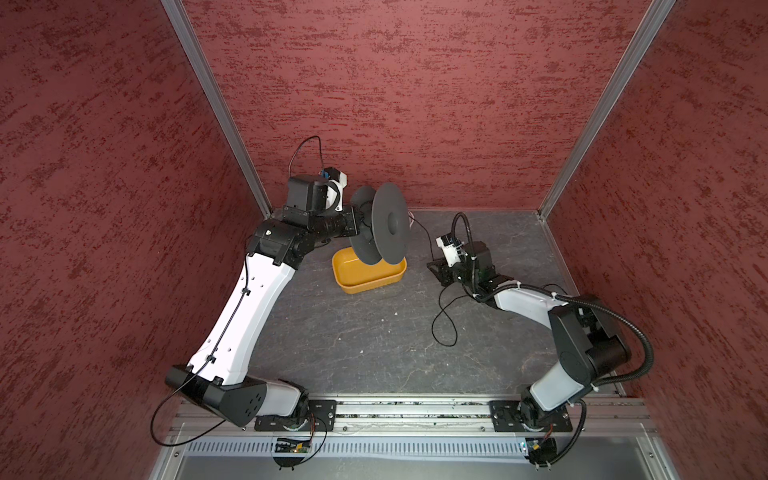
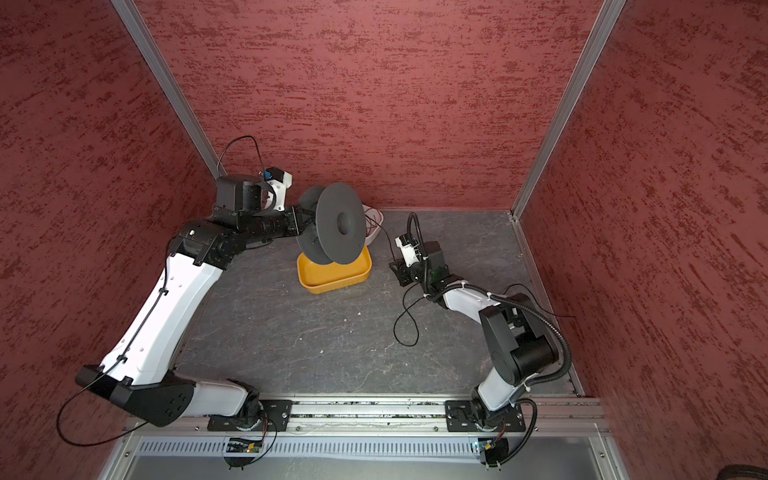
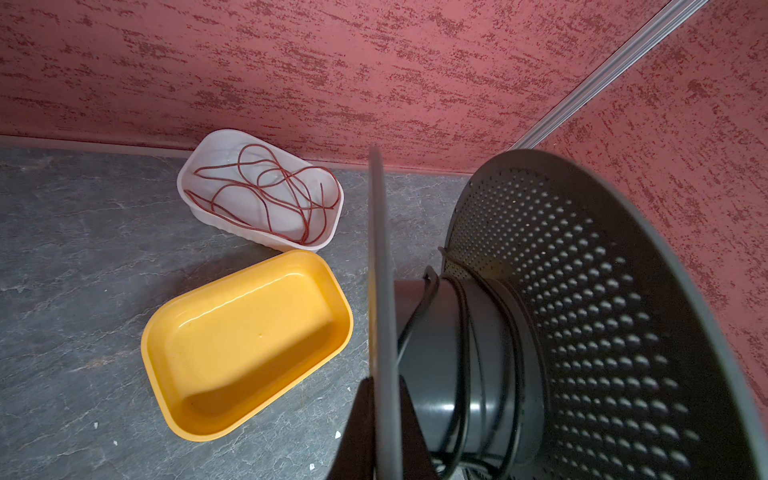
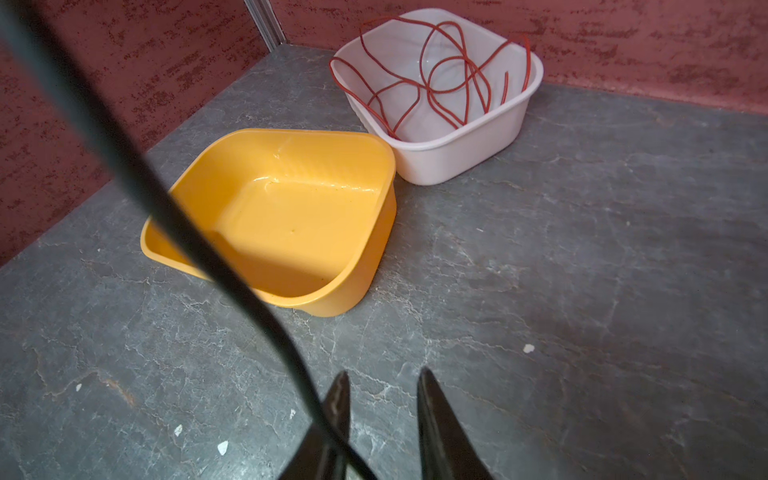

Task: Wrap the cables
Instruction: 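Draw the cable around the hub and back toward the robot with the right gripper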

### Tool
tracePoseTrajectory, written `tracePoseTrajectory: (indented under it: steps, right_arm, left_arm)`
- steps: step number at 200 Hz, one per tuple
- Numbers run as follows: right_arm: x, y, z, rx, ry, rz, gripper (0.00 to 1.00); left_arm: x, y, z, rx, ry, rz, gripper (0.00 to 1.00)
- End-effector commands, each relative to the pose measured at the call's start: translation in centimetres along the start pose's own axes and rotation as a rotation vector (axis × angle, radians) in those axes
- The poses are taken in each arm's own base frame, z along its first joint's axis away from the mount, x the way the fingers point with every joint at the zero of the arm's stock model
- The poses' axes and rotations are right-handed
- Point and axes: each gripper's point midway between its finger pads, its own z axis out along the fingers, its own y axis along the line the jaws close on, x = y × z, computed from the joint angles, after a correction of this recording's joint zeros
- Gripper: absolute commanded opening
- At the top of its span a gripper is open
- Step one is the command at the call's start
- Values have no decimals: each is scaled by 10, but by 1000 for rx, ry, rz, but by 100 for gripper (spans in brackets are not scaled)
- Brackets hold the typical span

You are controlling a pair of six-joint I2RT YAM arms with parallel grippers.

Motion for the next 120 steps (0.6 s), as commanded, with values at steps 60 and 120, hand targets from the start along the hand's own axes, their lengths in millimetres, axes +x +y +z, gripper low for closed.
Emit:
tracePoseTrajectory:
  steps: [60, 120]
  right_arm:
    - [-5, -16, 3, 103, -24, 51, 0]
    - [8, -5, -3, 142, -19, 43, 0]
  left_arm:
    - [-21, 3, 0, 59, -69, -66, 0]
    - [-21, 22, 26, 55, -62, -136, 0]
